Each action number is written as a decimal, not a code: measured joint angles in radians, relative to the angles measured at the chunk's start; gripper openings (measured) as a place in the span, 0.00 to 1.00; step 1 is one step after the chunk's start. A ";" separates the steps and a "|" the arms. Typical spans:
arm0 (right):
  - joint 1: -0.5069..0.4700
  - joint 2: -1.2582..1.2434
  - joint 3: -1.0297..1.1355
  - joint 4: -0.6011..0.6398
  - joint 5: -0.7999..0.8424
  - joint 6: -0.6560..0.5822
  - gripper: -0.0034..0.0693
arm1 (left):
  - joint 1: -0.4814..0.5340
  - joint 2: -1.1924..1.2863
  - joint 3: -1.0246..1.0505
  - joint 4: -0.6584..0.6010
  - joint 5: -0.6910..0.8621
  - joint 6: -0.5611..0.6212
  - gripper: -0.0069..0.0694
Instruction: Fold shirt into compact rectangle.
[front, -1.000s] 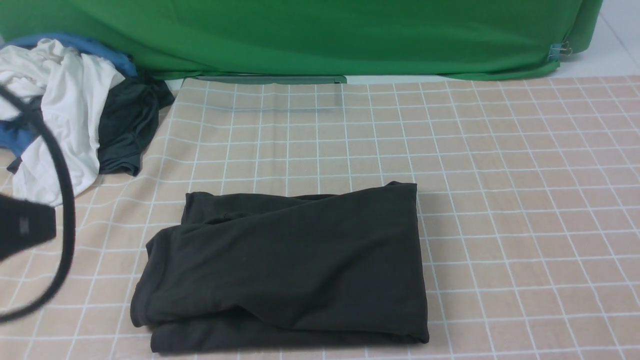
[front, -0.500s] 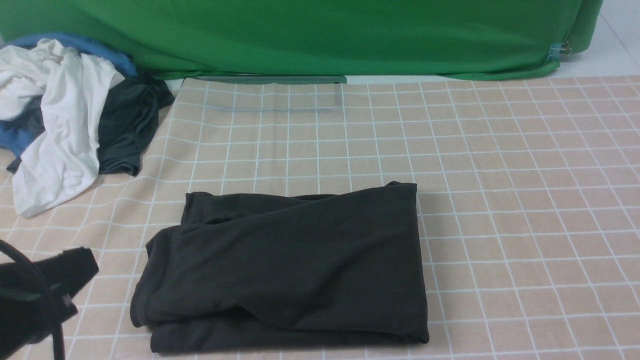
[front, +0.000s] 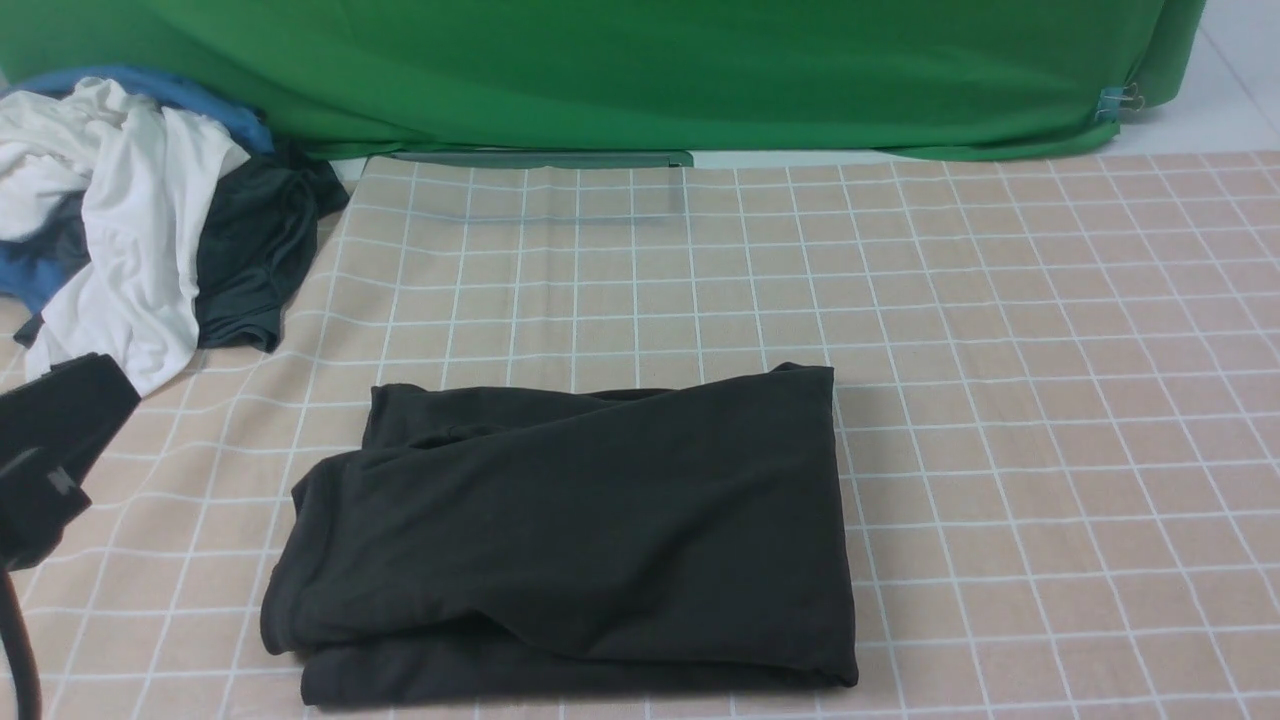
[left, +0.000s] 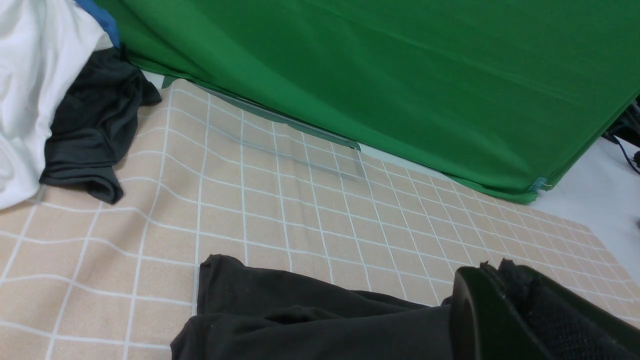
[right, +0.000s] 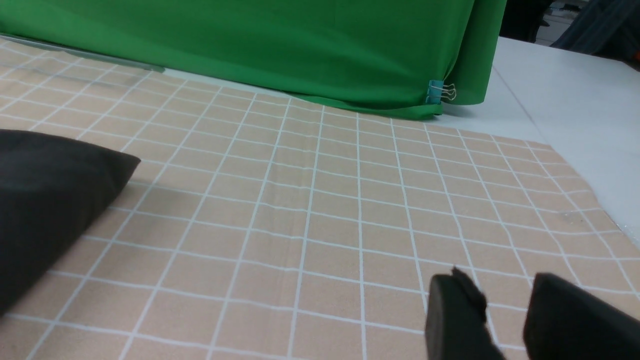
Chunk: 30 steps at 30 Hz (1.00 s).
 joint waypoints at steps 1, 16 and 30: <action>0.000 0.000 0.000 0.000 0.000 0.000 0.38 | 0.000 0.000 0.000 0.000 0.000 0.000 0.11; 0.000 0.000 0.000 0.000 0.001 0.000 0.38 | 0.000 0.000 0.041 0.113 -0.085 -0.003 0.11; 0.000 0.000 0.000 0.000 0.001 0.000 0.38 | 0.099 -0.323 0.462 0.275 -0.312 -0.105 0.11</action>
